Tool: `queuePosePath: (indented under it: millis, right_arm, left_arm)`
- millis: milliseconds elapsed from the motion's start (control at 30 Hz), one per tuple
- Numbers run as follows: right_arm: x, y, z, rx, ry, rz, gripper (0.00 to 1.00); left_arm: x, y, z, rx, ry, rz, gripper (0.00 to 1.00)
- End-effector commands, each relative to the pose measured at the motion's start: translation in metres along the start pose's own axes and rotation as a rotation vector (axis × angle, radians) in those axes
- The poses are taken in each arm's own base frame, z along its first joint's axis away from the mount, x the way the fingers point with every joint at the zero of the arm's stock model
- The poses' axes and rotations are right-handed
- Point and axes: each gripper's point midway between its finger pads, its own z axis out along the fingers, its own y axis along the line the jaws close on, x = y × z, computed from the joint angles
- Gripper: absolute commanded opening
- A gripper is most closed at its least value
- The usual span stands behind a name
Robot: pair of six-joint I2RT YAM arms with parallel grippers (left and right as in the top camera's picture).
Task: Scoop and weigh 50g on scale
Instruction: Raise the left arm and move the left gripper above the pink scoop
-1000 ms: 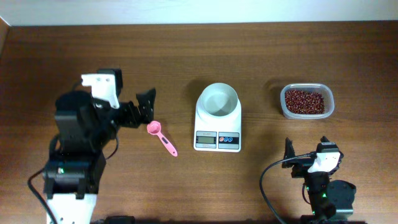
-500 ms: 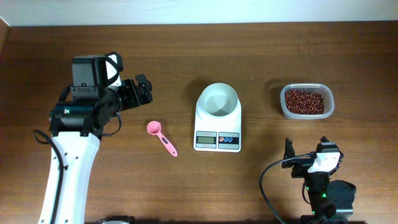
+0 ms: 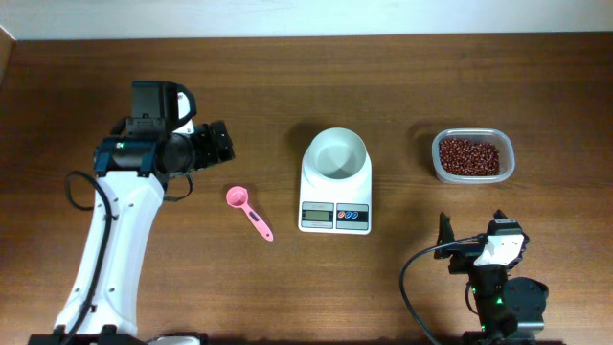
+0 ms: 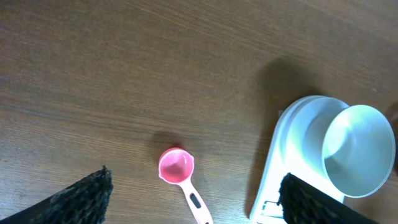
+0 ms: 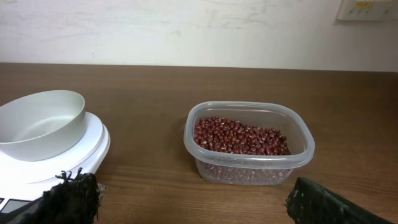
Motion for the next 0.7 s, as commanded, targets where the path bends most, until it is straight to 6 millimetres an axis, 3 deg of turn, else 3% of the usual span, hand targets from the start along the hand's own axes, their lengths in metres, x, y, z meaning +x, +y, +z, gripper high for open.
queuePosePath:
  millis: [0,33,467,667]
  right_arm:
    - [0.003,0.001,0.0,-0.006,0.006,0.008,0.99]
    - [0.003,0.001,0.0,-0.006,0.006,0.008,0.99]
    - [0.003,0.001,0.0,-0.006,0.006,0.008,0.99]
    - [0.003,0.001,0.0,-0.006,0.006,0.008,0.99]
  left_arm:
    - [-0.004,0.003,0.005,-0.017,0.008,-0.007,0.83]
    - [-0.002,0.004,0.009,-0.021,0.021,-0.008,0.76]
    - [0.009,0.018,0.029,-0.088,0.082,-0.015,0.77]
    - [0.021,0.025,0.054,-0.116,0.164,-0.042,0.72]
